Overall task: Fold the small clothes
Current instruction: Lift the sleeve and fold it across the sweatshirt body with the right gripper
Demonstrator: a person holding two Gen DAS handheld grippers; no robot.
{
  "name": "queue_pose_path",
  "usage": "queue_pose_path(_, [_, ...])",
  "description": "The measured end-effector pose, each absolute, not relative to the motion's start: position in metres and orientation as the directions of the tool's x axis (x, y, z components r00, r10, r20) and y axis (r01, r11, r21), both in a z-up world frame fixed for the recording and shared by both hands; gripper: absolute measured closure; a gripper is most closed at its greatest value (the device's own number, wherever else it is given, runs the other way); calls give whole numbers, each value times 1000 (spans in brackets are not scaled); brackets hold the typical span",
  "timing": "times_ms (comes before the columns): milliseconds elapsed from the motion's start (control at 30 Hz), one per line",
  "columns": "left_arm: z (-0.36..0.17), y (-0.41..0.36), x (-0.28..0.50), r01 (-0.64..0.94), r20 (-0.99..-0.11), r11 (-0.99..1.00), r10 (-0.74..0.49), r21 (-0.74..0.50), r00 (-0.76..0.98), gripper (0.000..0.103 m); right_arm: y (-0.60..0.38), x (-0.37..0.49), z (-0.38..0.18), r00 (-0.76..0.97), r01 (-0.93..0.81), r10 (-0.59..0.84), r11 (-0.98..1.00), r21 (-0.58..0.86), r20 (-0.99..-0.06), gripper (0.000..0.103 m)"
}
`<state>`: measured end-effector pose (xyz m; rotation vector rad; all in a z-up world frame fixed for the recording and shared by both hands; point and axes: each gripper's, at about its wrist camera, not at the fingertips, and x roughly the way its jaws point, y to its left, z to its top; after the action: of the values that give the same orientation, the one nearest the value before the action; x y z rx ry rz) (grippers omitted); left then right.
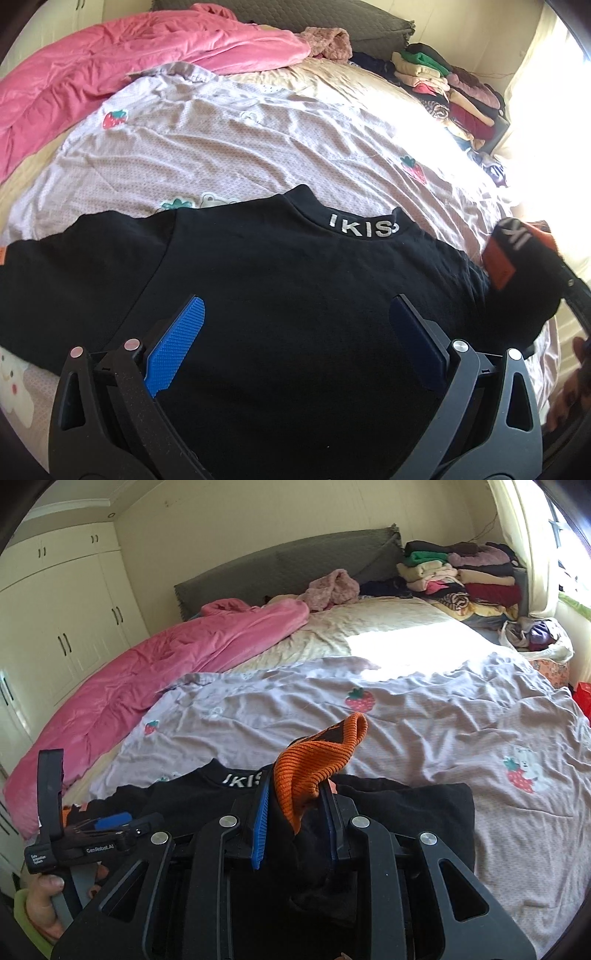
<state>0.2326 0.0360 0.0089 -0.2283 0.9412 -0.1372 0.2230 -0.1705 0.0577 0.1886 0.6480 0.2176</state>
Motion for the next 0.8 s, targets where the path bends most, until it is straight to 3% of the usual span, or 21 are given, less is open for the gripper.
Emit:
queue_pose_path(467, [-2,67,237,-54,-791,951,-221,-305,570,9,-103,244,46,720,-293,415,908,298,-556,75])
queue_pose_path(600, [-6,62,237,-18,-787,938,-279,-345,550,9,-112,239,49,731,-288,397,917,277,-555,73])
queue_pose_path(700, [-14,51,238,23,-791,929,-328,-370,517,9,-123,237,44,727,-261,365,930,258,-582,64])
queue_pose_path(800, [-25,40,237,17,-827,953,-270,-301,493,13,-135,234,35,720,-232,337,941,248,-607,63])
